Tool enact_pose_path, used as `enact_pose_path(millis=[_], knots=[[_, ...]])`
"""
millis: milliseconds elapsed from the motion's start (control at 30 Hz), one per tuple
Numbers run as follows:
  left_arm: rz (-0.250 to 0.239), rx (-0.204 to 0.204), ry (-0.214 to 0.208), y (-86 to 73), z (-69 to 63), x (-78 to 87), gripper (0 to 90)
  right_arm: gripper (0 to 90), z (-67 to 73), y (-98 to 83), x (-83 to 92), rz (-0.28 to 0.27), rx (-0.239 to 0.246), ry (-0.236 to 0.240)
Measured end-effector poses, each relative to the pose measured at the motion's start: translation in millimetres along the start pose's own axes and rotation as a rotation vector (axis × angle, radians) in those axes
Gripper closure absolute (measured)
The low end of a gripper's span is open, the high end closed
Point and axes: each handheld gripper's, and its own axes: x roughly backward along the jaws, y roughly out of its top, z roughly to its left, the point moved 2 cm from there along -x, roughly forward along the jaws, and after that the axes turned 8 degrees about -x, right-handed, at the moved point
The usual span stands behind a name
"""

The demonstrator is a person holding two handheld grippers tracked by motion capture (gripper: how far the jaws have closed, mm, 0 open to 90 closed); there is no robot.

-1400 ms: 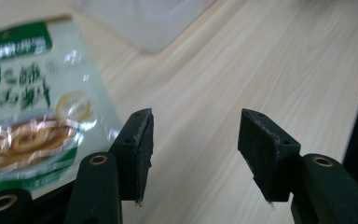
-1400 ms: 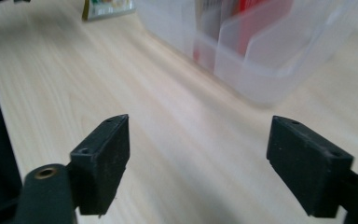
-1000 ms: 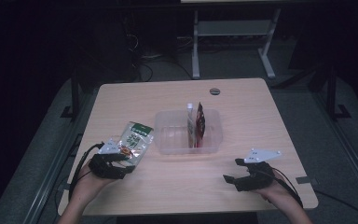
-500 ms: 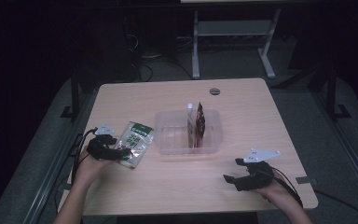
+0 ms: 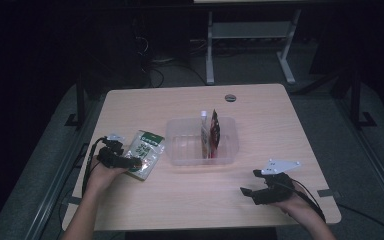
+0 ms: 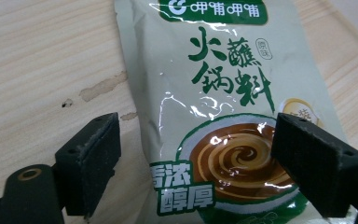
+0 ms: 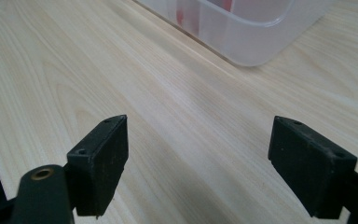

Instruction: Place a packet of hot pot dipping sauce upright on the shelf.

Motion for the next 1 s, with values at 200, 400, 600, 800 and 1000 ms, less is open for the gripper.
enact_pose_path(millis=[200,400,600,800,1000], knots=[[0.004,0.001,-0.02,-1.0,-5.3,-2.1,14.6,19.6,0.3,-0.1,-1.0,0.007,0.013,-0.006],[0.025,-0.038,-0.007,1.7,-12.2,-1.3,21.3,19.6,0.6,-0.3,-1.7,0.013,0.017,-0.011],[0.021,-0.041,0.013,1.6,-10.0,2.8,48.2,19.6,0.8,-0.5,-2.2,0.017,0.027,-0.019],[0.008,-0.03,-0.009,-0.2,-5.6,4.2,82.0,19.6,0.7,-1.0,-4.6,0.031,0.037,-0.019],[-0.079,0.017,-0.126,-7.8,7.8,9.9,89.7,16.6,-1.8,-0.3,-5.5,0.019,0.012,0.0]])
